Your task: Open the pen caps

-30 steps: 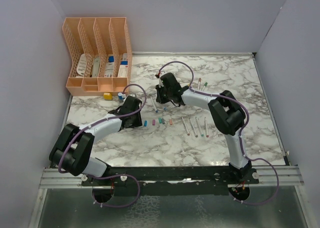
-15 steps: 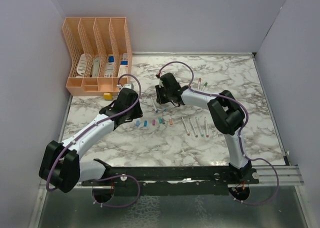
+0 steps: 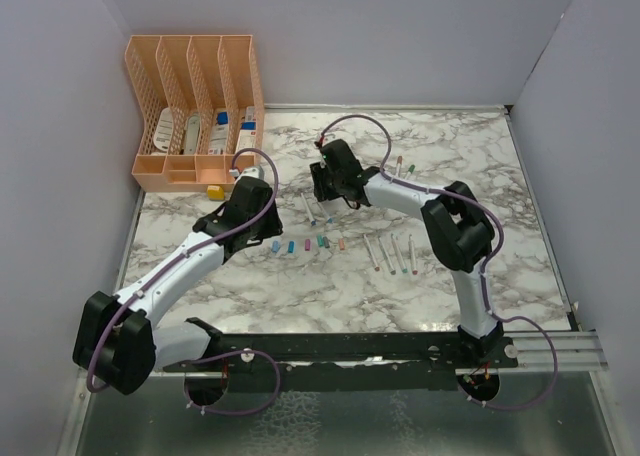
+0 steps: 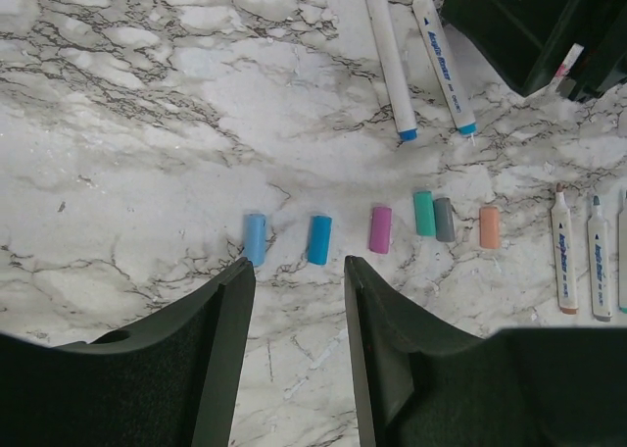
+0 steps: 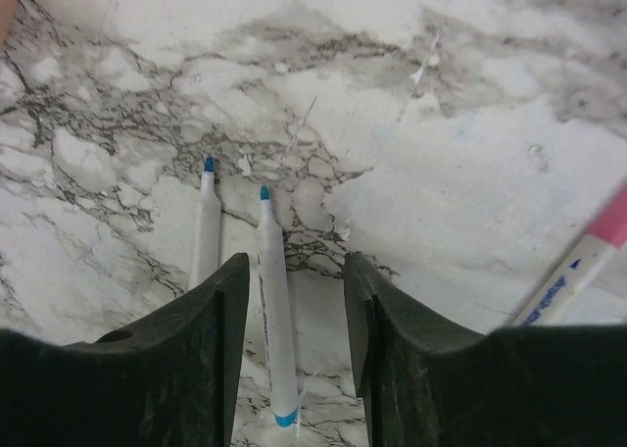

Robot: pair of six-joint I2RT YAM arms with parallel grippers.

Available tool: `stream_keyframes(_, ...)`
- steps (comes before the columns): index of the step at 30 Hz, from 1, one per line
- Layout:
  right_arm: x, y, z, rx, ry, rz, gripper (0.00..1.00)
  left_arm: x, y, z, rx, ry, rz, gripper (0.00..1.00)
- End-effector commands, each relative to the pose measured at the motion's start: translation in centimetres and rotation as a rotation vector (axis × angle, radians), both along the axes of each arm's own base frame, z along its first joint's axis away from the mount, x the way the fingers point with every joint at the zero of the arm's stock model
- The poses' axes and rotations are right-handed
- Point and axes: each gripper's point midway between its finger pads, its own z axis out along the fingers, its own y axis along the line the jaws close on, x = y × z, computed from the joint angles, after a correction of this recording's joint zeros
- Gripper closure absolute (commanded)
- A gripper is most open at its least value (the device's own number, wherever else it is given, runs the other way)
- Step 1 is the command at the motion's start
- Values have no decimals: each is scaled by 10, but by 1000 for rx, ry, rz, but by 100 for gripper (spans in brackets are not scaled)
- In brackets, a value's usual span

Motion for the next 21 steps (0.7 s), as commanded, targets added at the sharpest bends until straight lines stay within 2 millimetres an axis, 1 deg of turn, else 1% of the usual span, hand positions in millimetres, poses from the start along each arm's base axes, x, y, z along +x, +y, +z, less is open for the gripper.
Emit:
stream_keyframes(1,26,-8,74,-4,-148,-72,52,2,4,11,4,-30,20,55)
stream_keyframes(4,30,-25,74,-69,-139,-124,41,3,3,12,0,-37,22,55)
stream_keyframes(5,32,-31,73,-91,-136,-146,40,3,3,12,-3,-40,23,54)
stream_keyframes(7,36,-45,67,-128,-114,-186,40,4,2,13,-14,-47,25,48)
stream_keyframes(8,38,-52,61,-141,-91,-199,40,5,1,15,-23,-55,24,47)
stream_keyframes(10,42,-64,50,-150,-43,-225,40,6,-3,19,-52,-76,21,37)
stream_keyframes(13,47,-77,36,-157,-8,-242,38,8,-12,28,-112,-119,0,22)
stream_keyframes(15,48,-82,29,-168,0,-244,37,8,-15,34,-141,-136,-3,3)
stream_keyframes(16,48,-83,26,-170,2,-243,35,9,-17,36,-153,-142,-7,1)
stream_keyframes(21,47,-87,12,-175,28,-243,35,10,-18,44,-178,-165,-2,1)
